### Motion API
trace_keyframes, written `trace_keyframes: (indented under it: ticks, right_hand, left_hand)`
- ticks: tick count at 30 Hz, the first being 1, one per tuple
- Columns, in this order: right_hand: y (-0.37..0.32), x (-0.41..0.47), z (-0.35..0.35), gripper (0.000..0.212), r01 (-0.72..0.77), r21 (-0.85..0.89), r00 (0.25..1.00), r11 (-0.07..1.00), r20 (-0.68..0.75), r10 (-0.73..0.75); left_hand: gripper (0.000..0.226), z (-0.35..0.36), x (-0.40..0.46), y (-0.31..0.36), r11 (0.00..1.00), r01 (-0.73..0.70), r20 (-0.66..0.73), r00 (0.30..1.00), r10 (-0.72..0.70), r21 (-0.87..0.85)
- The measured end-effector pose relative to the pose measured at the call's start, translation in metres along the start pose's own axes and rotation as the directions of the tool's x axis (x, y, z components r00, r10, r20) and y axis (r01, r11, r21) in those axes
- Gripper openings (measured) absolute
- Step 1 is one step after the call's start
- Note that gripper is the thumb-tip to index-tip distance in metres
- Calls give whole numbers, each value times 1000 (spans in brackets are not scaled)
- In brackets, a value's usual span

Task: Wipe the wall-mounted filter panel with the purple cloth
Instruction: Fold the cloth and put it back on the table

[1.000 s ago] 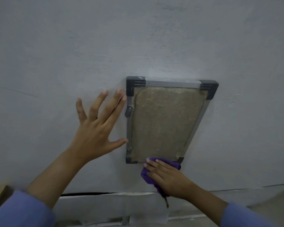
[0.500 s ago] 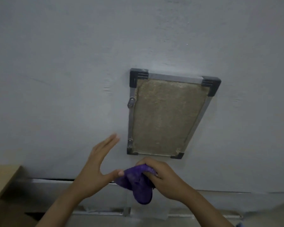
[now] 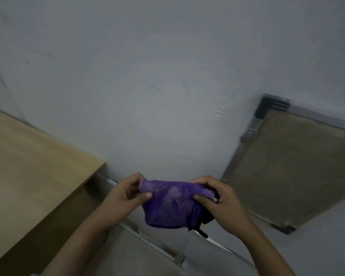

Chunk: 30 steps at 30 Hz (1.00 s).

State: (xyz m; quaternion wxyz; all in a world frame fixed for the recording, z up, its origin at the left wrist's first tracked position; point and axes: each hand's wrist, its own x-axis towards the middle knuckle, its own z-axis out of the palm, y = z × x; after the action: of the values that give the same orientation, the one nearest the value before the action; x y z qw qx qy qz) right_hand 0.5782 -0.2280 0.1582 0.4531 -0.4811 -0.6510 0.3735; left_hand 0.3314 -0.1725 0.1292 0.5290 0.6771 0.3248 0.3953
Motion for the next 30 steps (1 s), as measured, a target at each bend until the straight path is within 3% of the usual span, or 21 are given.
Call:
trace_keyframes:
  ticks: [4, 8, 10, 13, 15, 18, 20, 21, 25, 28, 30]
  right_hand:
    - [11, 38, 47, 25, -61, 171, 993, 983, -86, 76]
    - [13, 95, 104, 29, -127, 423, 990, 897, -2, 142]
    - [13, 121, 129, 48, -179, 600, 984, 780, 96, 153]
    - [31, 155, 199, 92, -411, 756, 911, 510, 324, 254]
    - [46, 164, 249, 91, -501, 738, 865, 453, 418, 277]
    - [63, 177, 304, 55, -517, 707, 851, 483, 362, 381]
    - [76, 191, 326, 38, -486, 747, 853, 453, 291, 434]
    - [81, 198, 333, 34, -472, 734, 858, 489, 254, 447]
    - [101, 232, 351, 14, -390, 311, 920, 866, 87, 383]
    - [117, 257, 365, 7, -363, 97, 928, 927, 124, 351]
    - [129, 273, 373, 6, -357, 2, 922, 934, 160, 352]
  left_hand:
    - [23, -35, -4, -4, 993, -52, -183, 981, 72, 110]
    - [31, -90, -9, -4, 983, -108, -332, 931, 151, 146]
    - [24, -116, -8, -1, 972, -149, -366, 907, 207, 182]
    - [15, -171, -7, -5, 929, -145, -339, 903, 265, 340]
    - [14, -205, -4, -14, 896, -81, -302, 925, 231, 437]
    - [14, -252, -6, -40, 895, 60, -359, 926, 114, 441]
    - [15, -279, -10, -62, 910, 162, -455, 890, 32, 381]
    - [15, -287, -13, -72, 916, 217, -509, 861, -17, 336]
    - [14, -302, -24, -121, 911, 406, -685, 683, -254, 67]
    - [21, -296, -27, -153, 869, 438, -706, 538, -460, -232]
    - [22, -297, -24, -168, 824, 427, -677, 482, -555, -371]
